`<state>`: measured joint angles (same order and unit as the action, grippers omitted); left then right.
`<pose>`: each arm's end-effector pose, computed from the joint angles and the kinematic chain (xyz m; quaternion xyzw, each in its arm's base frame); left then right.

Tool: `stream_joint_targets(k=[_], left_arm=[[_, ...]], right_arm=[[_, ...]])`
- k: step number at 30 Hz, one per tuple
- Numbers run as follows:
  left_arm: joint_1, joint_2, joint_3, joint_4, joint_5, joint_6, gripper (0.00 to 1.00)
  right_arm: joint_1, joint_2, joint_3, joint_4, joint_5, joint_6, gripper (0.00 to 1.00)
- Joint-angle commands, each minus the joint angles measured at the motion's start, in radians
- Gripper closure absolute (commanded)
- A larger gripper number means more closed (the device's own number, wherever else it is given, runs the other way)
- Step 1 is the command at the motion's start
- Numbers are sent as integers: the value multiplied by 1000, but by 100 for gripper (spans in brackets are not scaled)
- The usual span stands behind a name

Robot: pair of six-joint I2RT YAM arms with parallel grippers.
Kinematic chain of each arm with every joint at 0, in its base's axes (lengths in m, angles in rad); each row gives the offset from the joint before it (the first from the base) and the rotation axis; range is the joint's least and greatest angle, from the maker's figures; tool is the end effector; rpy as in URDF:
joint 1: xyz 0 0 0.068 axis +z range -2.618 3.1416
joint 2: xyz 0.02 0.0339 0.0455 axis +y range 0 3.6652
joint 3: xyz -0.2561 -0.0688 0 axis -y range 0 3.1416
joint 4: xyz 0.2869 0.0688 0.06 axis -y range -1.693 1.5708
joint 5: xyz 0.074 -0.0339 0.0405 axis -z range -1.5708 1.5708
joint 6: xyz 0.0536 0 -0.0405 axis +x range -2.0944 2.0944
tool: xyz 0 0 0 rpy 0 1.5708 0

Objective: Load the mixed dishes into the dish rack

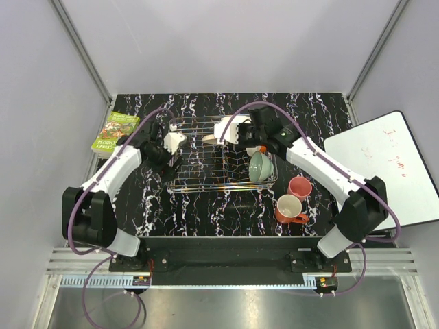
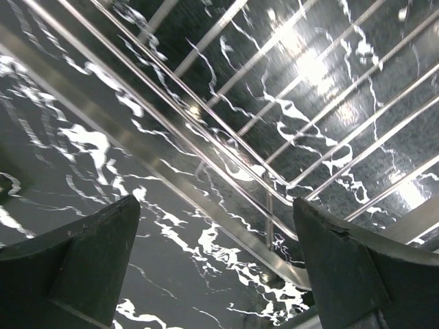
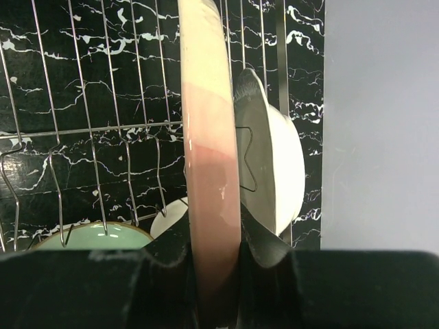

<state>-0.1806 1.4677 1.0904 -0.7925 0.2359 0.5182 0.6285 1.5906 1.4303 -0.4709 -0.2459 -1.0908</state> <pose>0.3241 -0.0719 0.2022 0.3552 0.9063 -0.0805 0.2143 0.3317 0.2572 0.3086 -0.7067 0.5355 0.0035 0.4624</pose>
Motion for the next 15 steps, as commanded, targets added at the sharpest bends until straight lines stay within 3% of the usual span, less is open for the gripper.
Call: stream_joint_targets(k=[1,10,15], left_arm=[[20,11,112,4,8,-30,2],[56,117,311,24,-27,-116,4],[58,144,335,29,-14,-161,6]], right_arm=[[11,-86,-11,75,2,22,100],[13,-158,-18,86,17,26,100],[11,-196,-48,89,10,28,100]])
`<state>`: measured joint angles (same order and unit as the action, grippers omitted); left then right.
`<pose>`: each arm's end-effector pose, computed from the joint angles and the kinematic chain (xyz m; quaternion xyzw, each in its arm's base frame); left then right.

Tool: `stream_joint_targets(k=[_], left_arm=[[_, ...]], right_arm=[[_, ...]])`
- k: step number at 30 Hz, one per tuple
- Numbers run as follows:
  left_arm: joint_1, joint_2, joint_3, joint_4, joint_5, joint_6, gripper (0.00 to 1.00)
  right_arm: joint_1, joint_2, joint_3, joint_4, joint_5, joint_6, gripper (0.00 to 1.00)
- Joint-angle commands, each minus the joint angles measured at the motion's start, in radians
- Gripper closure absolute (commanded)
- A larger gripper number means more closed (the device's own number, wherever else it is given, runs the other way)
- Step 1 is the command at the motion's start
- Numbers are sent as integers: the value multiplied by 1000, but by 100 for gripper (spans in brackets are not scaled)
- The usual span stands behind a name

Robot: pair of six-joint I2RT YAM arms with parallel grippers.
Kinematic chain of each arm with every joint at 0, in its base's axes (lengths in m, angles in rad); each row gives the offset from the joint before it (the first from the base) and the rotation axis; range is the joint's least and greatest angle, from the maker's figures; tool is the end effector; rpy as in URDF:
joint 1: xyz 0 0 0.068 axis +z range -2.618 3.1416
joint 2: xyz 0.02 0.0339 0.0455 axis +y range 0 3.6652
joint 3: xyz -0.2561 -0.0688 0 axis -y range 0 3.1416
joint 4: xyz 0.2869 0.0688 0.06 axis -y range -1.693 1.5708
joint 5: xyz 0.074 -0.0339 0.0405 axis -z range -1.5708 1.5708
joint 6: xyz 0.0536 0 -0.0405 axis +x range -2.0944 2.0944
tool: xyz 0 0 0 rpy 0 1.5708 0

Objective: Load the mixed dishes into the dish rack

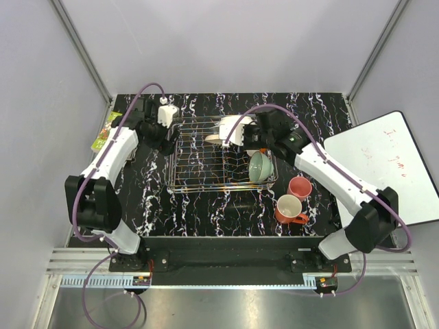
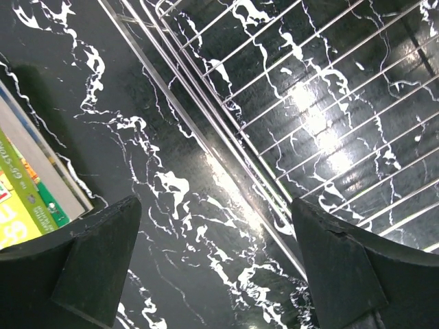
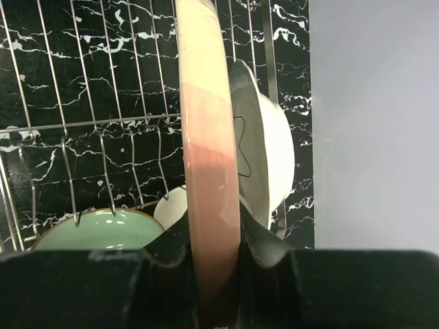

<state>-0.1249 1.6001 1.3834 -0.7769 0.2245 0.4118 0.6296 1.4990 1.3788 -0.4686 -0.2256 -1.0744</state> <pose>0.3850 -0.0604 0.2606 0.2833 0.9101 -0.0658 0.2953 0.3151 0.2444 0.3240 -0.6944 0.5371 -0.0065 0.4789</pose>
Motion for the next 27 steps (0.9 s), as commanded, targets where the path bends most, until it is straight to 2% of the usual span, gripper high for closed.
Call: stream_joint_targets(k=[1,12,27], left_arm=[[2,12,37,16,1,-59,6],[2,-3,22,30,9,-74,7],[5,-28,-1,33,32,-65,7]], right_arm=[[10,-108,-4,85,-9,11,100],[12,-83,-32,90,-11,10,100],[42,59,46,87,51,-68,100]])
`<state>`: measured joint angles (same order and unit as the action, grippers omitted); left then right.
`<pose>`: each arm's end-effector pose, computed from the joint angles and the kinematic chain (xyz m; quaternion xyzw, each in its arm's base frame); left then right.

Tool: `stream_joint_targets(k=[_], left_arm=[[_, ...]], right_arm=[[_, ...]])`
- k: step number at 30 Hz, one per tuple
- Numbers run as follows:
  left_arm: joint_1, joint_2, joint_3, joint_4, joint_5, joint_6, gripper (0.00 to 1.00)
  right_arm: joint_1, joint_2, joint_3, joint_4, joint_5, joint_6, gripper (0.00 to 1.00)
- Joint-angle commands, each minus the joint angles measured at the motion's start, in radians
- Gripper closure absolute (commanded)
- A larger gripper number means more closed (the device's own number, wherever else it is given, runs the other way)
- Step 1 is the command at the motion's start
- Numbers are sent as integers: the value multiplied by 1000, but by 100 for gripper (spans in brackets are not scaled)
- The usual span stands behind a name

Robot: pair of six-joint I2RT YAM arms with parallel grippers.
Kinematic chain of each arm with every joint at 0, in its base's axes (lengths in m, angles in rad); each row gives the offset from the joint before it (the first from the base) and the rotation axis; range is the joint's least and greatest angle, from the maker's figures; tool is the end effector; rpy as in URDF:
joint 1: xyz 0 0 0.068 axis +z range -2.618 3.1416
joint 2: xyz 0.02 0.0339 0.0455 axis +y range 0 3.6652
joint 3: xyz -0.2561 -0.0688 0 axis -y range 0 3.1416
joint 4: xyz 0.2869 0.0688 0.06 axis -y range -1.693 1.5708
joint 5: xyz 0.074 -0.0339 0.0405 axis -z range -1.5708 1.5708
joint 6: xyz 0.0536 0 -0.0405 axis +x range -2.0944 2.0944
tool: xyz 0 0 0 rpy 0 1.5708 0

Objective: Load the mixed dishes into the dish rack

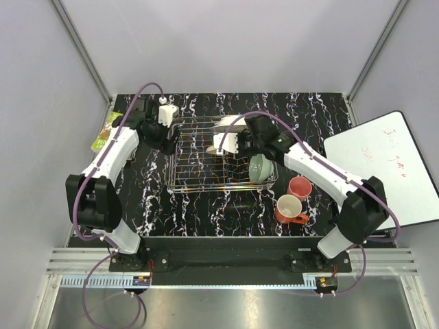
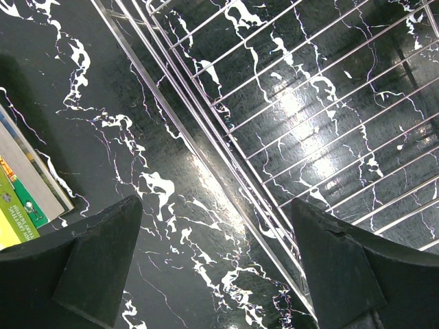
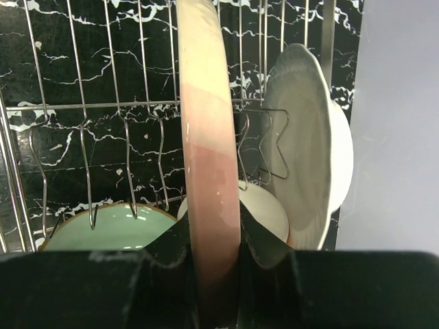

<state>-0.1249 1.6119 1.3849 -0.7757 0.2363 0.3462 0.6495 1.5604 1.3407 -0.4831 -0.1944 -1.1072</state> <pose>0.3868 -0.0612 0.2570 0.2546 0.9192 -0.0817 0.2891 0.3179 0.2544 0.2838 -0.7211 0.5451 -0.0092 0.4276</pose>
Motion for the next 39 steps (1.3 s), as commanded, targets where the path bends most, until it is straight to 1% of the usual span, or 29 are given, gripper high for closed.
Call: stream_joint_targets(k=[1,16,22,27,28,30,32,34,35,37,39], left_arm=[[7,-43,-4,32,20,0,7],[13,-61,-17,39,31,0,9],[13,-72,-17,39,28,5,11],[14,-73,-4,39,31,4,11],[14,-73,-4,38,32,4,11],[14,-76,-4,39,29,4,11],[14,-78,-7,39,26,10,11],[14,-78,-7,39,26,11,11],[14,-78,-7,39,28,11,11],[14,-73,-6,39,31,11,11],[14,-73,-1,39,29,10,11]], right_arm=[[24,3,84,101,18,-33,100],[24,96,48,106,-7,23,100],[18,124,22,115,0,49,100],[-2,144,15,121,-19,121,100],[-8,144,11,121,-20,132,93],[-16,127,-14,127,-23,170,73],[-25,103,-43,141,-39,185,63],[-31,66,-90,179,-39,204,57],[-33,46,-104,190,-37,205,52],[-37,30,-127,204,-40,219,50],[-37,10,-138,210,-42,237,46]])
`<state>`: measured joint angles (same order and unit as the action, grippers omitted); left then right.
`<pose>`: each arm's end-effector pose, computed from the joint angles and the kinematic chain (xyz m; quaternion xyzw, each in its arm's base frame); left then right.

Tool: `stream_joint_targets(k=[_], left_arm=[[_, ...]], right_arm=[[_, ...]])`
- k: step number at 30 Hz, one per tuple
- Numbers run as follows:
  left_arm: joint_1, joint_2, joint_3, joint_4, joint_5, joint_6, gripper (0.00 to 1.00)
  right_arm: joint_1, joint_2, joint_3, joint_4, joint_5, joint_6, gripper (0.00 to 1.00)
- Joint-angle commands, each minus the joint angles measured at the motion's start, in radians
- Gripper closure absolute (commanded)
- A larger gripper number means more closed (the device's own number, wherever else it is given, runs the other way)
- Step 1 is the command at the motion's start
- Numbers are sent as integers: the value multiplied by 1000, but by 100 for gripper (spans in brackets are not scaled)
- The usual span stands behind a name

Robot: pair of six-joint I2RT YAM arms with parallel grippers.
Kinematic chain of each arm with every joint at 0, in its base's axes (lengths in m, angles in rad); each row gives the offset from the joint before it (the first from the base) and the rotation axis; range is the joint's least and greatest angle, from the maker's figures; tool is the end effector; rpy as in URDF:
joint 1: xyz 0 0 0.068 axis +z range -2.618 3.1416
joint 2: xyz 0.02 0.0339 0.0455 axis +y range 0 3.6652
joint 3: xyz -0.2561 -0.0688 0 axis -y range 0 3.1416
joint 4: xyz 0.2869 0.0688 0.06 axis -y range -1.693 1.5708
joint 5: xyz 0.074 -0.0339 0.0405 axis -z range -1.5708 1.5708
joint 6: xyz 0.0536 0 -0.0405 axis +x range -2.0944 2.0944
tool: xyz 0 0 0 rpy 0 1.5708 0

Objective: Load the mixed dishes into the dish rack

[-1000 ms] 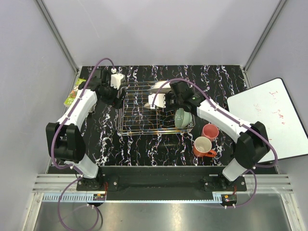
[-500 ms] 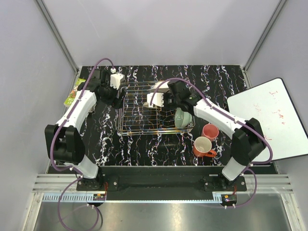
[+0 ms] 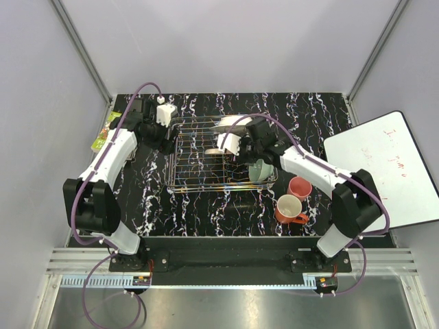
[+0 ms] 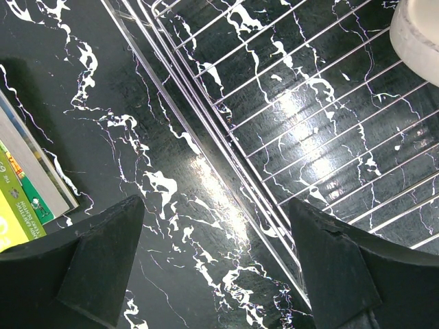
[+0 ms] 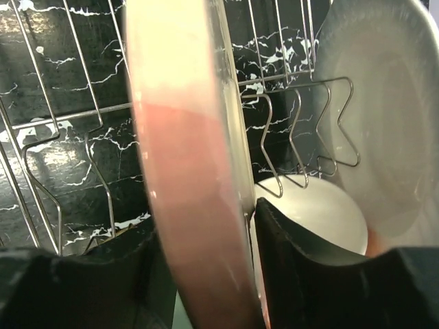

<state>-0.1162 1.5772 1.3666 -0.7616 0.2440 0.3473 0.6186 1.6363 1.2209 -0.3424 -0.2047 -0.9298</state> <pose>0.3816 -0.0576 0.2642 0.2528 0.9148 -0.0818 0.3041 0.3321 0.2497 0.2212 -0.6677 0.6250 0.0318 0.4031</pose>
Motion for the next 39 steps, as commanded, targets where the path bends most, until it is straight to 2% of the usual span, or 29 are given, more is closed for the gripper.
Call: stream_joint_targets(k=[1,2,3,10,13,15,19,21,23,25,28,30,34,35,39], left_arm=[[6,-39,20,25,20,7,11],[6,-40,23,24,24,7,11],[6,-43,25,22,29,5,11],[6,-43,42,19,21,9,11],[6,-46,46,15,15,13,11],[6,-52,52,10,14,15,11],[6,-65,72,4,26,12,10],[6,-63,92,4,37,-5,10],[6,-65,103,4,55,-14,10],[4,-66,112,2,64,-19,10],[4,-71,109,1,61,-16,10],[4,-74,106,-1,55,-13,10],[4,-69,100,-2,52,-11,10],[4,-68,100,-1,52,-14,10],[4,-63,104,-1,60,-28,10]], right_arm=[[-8,-73,-21,71,-38,65,27],[-8,-87,-23,77,-36,71,1],[-7,-96,-26,80,-39,81,0],[-14,-188,-41,86,16,117,0],[-16,-272,-47,115,126,227,0],[-16,-312,-46,118,267,373,0],[-97,-418,-76,125,323,644,0],[-120,-431,-90,117,425,833,0],[-129,-450,-144,92,577,1022,0],[-129,-514,-246,77,632,1170,0],[-129,-620,-368,54,724,1308,0],[-129,-642,-376,-15,827,1368,2],[-129,-590,-321,-228,806,1491,9],[-129,-583,-316,-250,776,1513,10],[-129,-576,-345,-271,729,1588,23]])
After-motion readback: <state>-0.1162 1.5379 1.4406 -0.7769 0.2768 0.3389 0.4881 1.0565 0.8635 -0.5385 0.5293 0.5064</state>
